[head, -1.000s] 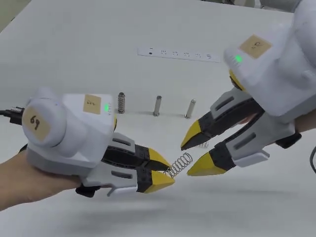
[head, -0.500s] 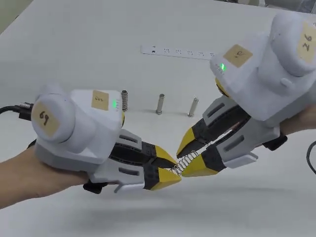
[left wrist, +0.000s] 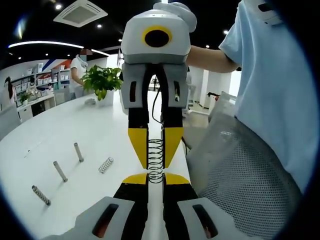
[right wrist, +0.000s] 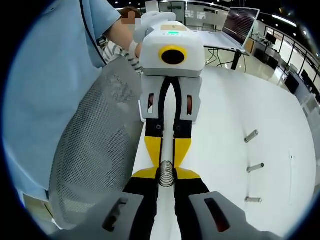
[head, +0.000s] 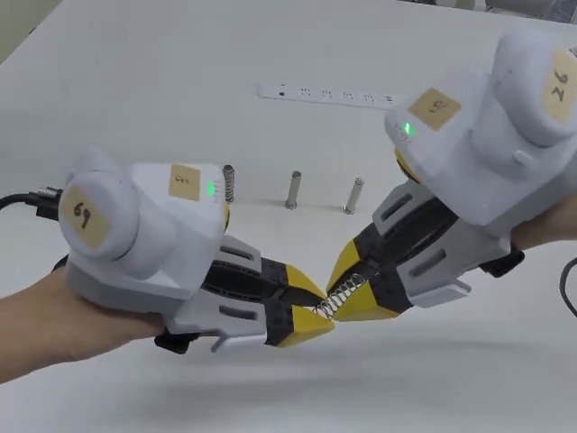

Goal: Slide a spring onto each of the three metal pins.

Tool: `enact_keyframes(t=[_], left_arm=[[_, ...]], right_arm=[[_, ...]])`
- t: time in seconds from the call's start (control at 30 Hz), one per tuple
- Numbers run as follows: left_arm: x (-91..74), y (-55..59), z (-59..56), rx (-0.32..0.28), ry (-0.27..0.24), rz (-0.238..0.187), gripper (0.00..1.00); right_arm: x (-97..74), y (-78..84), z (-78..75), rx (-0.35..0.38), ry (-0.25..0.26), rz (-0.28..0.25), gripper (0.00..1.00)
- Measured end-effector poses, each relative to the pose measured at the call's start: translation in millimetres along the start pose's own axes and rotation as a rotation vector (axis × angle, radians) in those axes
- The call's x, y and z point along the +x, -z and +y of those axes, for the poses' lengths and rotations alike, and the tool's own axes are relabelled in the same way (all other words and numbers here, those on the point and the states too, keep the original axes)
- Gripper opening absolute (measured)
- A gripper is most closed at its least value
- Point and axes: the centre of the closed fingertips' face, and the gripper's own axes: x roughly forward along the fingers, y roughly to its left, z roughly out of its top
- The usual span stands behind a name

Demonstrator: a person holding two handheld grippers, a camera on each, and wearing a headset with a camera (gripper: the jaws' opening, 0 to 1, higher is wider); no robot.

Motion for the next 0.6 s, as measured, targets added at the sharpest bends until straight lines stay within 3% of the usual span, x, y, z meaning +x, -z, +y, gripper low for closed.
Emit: enact_keyframes(t=[0.6], left_arm=[[1.3,0.6,0.2,0.009,0.005,0.0,0.02]], right_arm=[[-0.1,0.4,0.6,0.001,-0.01,0.012,0.07]])
